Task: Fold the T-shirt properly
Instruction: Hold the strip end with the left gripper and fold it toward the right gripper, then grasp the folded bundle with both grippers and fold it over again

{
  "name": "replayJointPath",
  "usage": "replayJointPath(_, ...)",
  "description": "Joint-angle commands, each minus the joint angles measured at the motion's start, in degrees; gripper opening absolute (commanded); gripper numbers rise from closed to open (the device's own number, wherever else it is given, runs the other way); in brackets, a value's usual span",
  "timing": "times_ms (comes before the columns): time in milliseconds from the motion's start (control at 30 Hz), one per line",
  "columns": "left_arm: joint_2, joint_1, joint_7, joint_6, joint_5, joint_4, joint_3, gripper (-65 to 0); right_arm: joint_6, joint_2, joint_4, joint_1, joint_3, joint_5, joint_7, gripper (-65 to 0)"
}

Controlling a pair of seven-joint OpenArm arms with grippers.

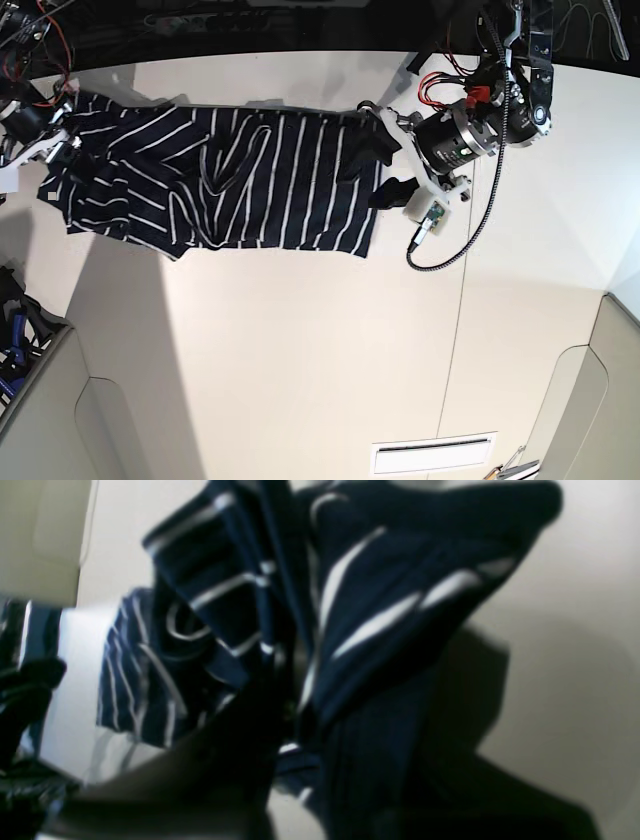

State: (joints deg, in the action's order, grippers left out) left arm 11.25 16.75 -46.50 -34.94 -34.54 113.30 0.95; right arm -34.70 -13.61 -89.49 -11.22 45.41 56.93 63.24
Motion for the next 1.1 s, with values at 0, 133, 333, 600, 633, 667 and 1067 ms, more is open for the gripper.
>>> replayJointPath(0,0.1,0.3,1.2,0.0,-0.9,1.2,-1.1,-26.5,-0.2,-1.9,-1.6,0.7,1.3,2.2,-1.0,-65.0)
replayJointPath(133,0.1,1.9,1.2,0.0,-1.0,1.1,-4.9,-26.5,-0.2,-4.7,-4.4,2.4,3.8,2.2,-0.7,-65.0)
replayJointPath(333,0.1,4.4,1.2,0.0,-1.0,1.0,-6.6,-26.5,-0.2,-4.6,-11.4,6.6,3.6,2.0,-0.6,-65.0)
replayJointPath(600,0.1,5.5,1.2,0.0,-1.0,0.9,-6.6,-26.5,0.2,2.5,-15.9,12.9,-6.2,-3.6,-0.7,-65.0)
replayJointPath(633,0.1,5.5,1.2,0.0,-1.0,0.9,-6.6,-26.5,0.3,3.9,-15.9,13.3,-8.6,-4.6,-0.9,-65.0)
replayJointPath(667,0.1,5.5,1.2,0.0,-1.0,0.9,-6.6,-26.5,0.4,5.4,-15.9,13.5,-11.1,-6.2,-1.5,-65.0)
replayJointPath(1067,0.1,5.5,1.2,0.0,-1.7,0.9,-6.6,-26.5,4.1,14.4,-8.5,13.6,-40.8,-31.2,-9.8,-47.2)
